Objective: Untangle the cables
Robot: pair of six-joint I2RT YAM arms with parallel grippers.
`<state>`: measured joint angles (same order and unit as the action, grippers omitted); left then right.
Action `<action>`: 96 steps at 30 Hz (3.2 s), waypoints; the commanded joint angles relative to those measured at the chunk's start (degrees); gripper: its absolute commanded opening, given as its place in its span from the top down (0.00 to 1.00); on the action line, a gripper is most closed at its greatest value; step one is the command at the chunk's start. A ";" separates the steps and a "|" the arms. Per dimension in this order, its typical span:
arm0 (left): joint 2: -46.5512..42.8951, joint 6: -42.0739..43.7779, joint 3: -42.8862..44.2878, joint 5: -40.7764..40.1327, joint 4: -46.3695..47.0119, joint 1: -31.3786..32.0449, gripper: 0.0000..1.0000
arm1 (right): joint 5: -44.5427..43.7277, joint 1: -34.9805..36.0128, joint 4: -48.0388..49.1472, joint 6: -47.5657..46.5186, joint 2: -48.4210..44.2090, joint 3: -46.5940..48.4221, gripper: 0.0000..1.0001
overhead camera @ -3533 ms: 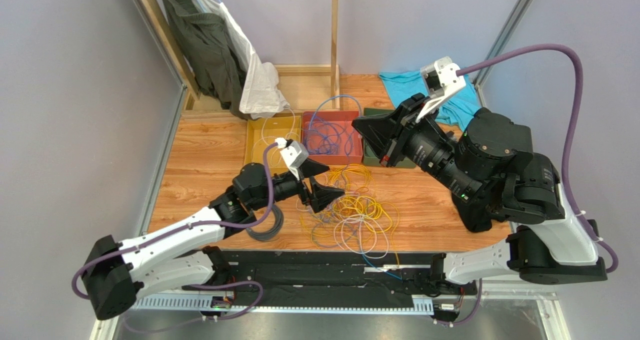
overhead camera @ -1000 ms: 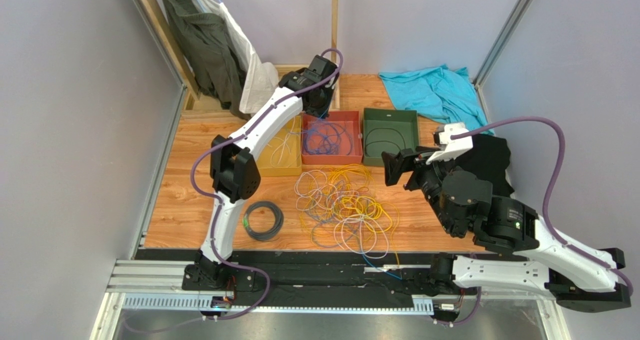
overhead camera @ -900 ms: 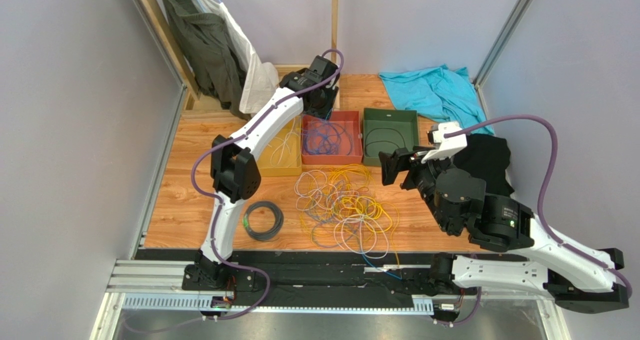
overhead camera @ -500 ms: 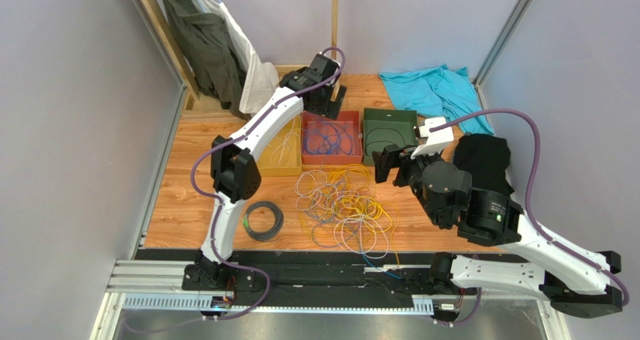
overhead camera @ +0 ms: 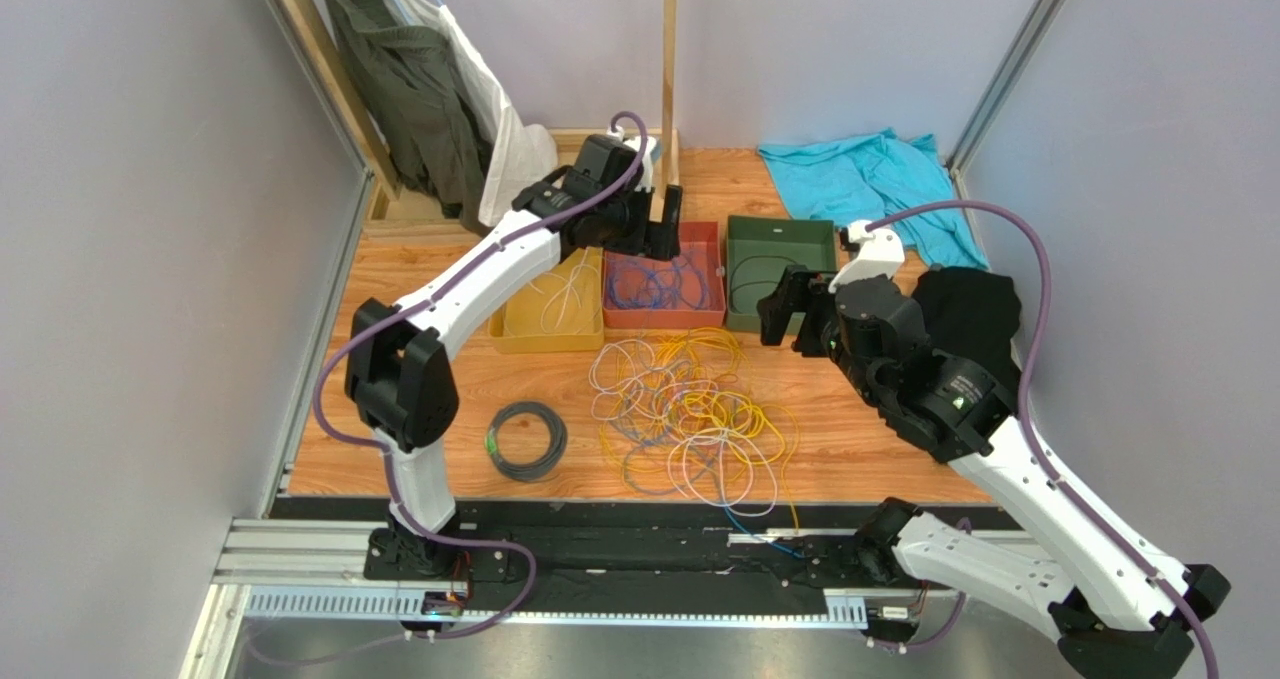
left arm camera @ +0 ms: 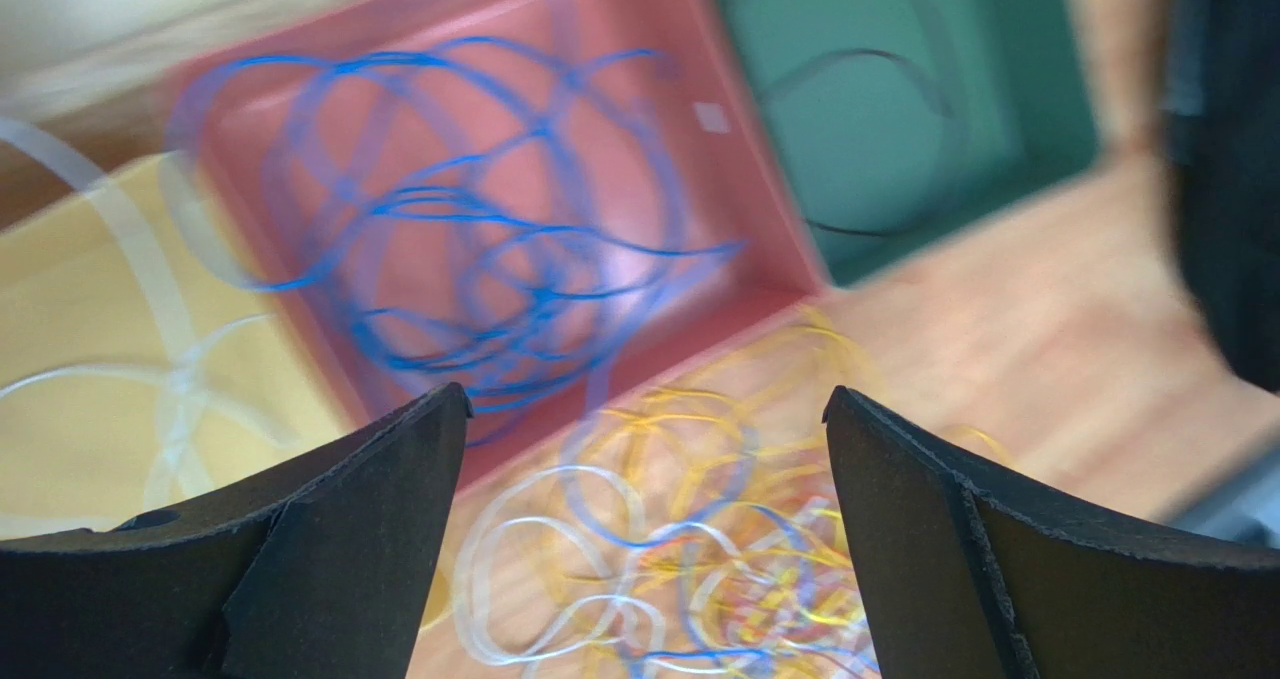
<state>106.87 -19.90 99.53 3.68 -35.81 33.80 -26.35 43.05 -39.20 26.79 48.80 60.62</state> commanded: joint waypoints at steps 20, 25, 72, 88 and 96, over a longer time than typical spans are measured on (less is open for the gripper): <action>4.31 -2.68 -14.44 15.22 23.86 -2.51 0.06 | 7.45 -1.56 0.44 0.29 1.65 1.26 0.19; 2.91 -2.60 -15.42 14.42 24.66 -3.39 0.06 | 7.63 -2.00 0.62 0.28 2.71 0.90 0.19; 3.43 -2.25 -19.64 13.28 26.68 -3.66 0.83 | 9.47 -3.32 2.46 1.16 4.03 -1.56 0.20; -9.49 -5.32 -14.55 11.35 25.71 -3.66 1.00 | 10.62 -3.41 2.73 2.48 2.36 -1.91 0.22; -3.52 -1.29 -7.78 8.97 23.68 -3.66 1.00 | 9.39 -3.41 1.67 0.64 1.48 -1.38 0.22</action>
<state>99.57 -23.57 89.21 14.02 -10.87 30.24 -16.43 39.92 -38.48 28.58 51.24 58.89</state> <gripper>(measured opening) 0.009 0.778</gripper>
